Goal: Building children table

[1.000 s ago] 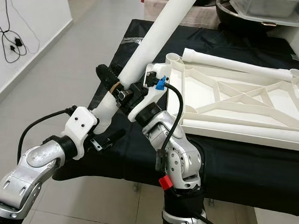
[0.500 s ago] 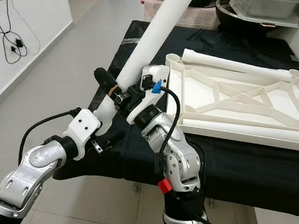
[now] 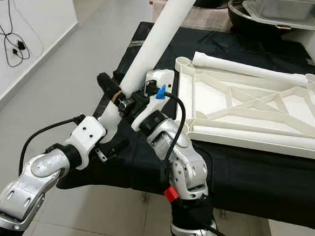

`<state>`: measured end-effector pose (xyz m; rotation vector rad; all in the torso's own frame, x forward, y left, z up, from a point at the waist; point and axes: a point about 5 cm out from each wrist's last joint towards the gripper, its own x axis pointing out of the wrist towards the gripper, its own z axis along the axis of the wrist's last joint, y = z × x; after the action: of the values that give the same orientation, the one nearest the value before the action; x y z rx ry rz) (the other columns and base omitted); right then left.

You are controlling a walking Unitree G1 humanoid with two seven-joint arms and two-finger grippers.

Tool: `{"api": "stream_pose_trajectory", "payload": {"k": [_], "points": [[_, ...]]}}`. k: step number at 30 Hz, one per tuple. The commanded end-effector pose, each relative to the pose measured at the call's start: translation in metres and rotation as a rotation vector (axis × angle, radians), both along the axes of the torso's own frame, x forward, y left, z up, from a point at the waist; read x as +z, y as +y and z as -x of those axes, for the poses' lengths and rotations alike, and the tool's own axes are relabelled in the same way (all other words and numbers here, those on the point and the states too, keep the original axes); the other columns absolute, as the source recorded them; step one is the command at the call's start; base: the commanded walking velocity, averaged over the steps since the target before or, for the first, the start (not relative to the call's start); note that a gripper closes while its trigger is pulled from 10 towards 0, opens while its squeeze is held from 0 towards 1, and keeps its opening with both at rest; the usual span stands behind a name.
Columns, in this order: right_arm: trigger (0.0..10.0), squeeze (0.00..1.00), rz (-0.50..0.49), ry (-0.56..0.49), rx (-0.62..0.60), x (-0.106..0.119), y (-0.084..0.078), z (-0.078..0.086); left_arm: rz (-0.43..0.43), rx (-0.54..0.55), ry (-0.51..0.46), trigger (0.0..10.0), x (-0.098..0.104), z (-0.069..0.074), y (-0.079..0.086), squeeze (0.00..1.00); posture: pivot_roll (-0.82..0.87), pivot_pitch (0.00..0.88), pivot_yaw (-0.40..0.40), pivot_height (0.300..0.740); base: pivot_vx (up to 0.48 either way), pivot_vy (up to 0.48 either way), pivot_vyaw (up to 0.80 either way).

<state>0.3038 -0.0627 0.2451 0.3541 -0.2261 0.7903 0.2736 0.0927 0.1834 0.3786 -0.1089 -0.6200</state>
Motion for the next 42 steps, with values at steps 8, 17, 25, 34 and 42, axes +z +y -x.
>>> {"api": "stream_pose_trajectory", "payload": {"k": [8,17,25,34,42], "points": [[10.0,0.0,0.0,-0.003,-0.043,-0.001,-0.001,-0.006,-0.052,-0.033,-0.038,10.0,0.001,0.007,-0.003,0.0,0.1,0.107,0.0,0.74,0.0,0.0,0.0],[10.0,0.0,-0.017,-0.014,0.01,0.002,0.004,-0.001,-0.081,0.007,-0.009,10.0,-0.009,0.004,0.003,0.0,0.09,0.107,0.001,0.74,0.0,0.0,0.0],[10.0,0.0,-0.019,-0.023,0.036,0.003,0.005,0.001,-0.089,0.032,-0.006,10.0,-0.011,0.001,0.008,0.0,0.09,0.106,0.001,0.74,0.0,0.0,0.0],[10.0,0.0,-0.021,-0.018,0.099,0.003,0.009,0.008,-0.091,0.048,0.005,10.0,-0.014,-0.002,0.012,0.0,0.09,0.107,0.0,0.74,0.0,0.0,0.0],[10.0,0.0,-0.016,-0.016,0.142,0.003,0.013,0.012,-0.086,0.046,0.007,0.0,-0.017,-0.002,0.012,0.0,0.09,0.106,0.002,0.74,0.0,0.0,0.0]]}}
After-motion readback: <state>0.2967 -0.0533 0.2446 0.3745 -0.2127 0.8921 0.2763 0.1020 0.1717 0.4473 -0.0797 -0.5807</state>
